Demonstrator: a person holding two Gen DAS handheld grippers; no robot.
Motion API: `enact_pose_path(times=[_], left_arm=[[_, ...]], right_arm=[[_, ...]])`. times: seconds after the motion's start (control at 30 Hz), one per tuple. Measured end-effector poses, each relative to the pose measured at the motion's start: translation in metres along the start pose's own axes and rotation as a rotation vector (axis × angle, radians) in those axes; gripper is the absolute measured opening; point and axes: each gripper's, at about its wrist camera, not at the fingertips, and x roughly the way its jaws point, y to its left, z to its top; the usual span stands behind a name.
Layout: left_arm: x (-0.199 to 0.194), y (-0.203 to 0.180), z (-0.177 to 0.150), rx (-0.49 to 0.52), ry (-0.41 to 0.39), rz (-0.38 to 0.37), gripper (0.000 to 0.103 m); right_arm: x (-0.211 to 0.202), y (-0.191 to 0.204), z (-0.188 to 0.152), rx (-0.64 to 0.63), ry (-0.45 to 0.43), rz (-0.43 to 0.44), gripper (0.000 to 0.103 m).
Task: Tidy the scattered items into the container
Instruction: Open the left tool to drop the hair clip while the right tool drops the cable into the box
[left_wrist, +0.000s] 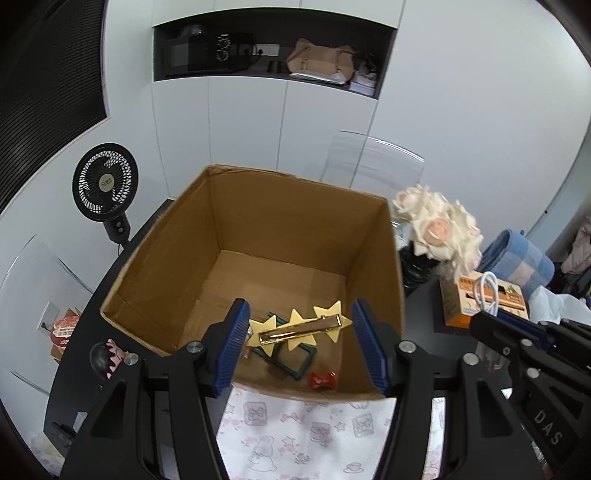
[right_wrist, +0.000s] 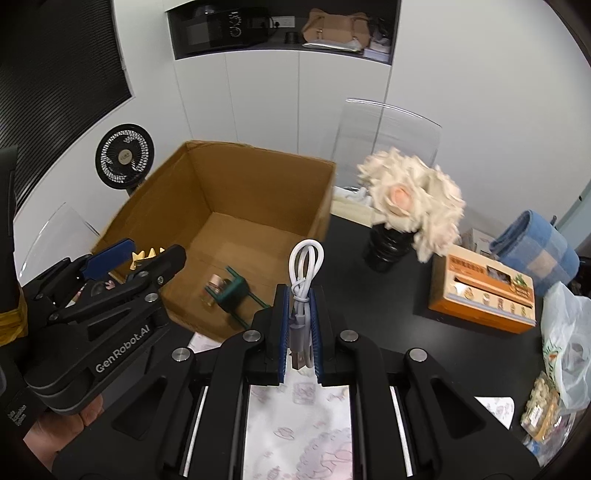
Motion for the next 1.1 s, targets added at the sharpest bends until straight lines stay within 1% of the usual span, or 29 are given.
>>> enact_pose_path(times=[0.3, 0.5, 0.57, 0.8, 0.87, 1.03, 1.1], left_arm=[[0.018, 0.028, 0.015, -0.055, 0.027, 0.016, 0.056], [0.029, 0.047, 0.025, -0.092, 0.045, 0.027, 0.056], [0.033, 0.053, 0.028, -0.103, 0.05, 0.03, 0.056], [0.037, 0.055, 0.029, -0.099, 0.057, 0.031, 0.056], [0.039, 0.055, 0.029, -0.095, 0.056, 0.046, 0.056], [0.043, 0.057, 0.03, -0.098, 0.061, 0.05, 0.056], [0.045, 0.056, 0.029, -0.096, 0.067, 0.054, 0.057]], right_arm=[[0.023, 0.028, 0.035, -0.016, 0.0, 0.026, 0.011], [0.043, 0.042, 0.047, -0.029, 0.022, 0.026, 0.011], [0.049, 0.045, 0.049, -0.029, 0.03, 0.022, 0.011], [0.064, 0.046, 0.051, -0.016, 0.062, 0.044, 0.011], [0.067, 0.046, 0.051, -0.01, 0.071, 0.051, 0.011], [0.072, 0.042, 0.048, -0.003, 0.085, 0.06, 0.012], [0.075, 0.039, 0.047, 0.005, 0.088, 0.06, 0.014]])
